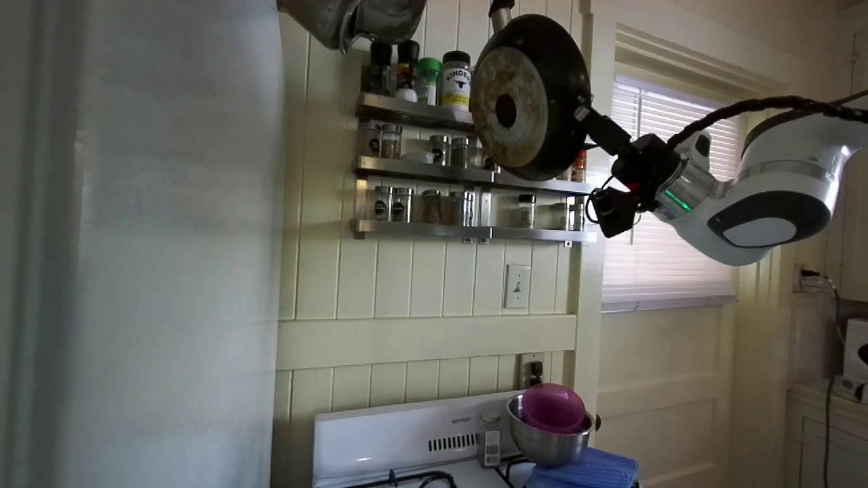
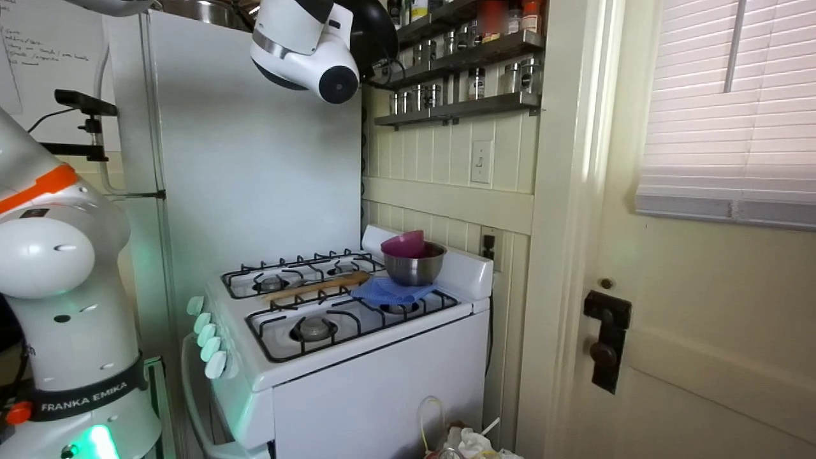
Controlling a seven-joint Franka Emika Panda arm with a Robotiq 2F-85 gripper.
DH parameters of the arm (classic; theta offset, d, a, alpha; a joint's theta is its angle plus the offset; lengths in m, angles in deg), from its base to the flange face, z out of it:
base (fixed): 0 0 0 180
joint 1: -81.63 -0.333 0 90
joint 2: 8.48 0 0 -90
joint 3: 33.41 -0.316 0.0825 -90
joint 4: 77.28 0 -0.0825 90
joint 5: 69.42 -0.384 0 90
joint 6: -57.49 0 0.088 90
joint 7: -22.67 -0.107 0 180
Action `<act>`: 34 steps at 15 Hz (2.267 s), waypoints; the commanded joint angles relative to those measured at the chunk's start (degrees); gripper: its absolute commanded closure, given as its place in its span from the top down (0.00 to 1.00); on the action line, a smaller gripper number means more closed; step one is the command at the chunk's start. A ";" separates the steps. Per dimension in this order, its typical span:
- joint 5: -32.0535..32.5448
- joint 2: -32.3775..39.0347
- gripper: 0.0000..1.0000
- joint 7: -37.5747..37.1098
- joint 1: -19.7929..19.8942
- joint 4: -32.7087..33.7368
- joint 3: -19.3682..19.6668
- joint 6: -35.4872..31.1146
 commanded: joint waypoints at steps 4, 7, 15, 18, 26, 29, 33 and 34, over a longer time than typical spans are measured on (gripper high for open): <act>0.58 0.60 0.09 -0.04 -0.37 -0.60 0.35 -0.18; 0.58 0.90 0.09 -0.04 -0.38 -0.72 0.36 -0.19; 0.47 1.04 0.02 -3.85 -0.78 -0.92 1.05 0.07; 1.01 -0.14 0.02 -7.39 -0.87 -1.63 1.23 0.55; -0.85 -4.25 0.02 -13.52 -1.36 -0.35 0.68 -0.54; -1.51 -4.37 0.02 -13.73 -1.37 1.46 -0.36 -1.58; -1.86 -2.70 0.02 -19.26 -2.38 3.50 -1.06 -3.14; 0.18 -3.39 0.02 -16.11 -1.33 1.19 -0.84 -1.82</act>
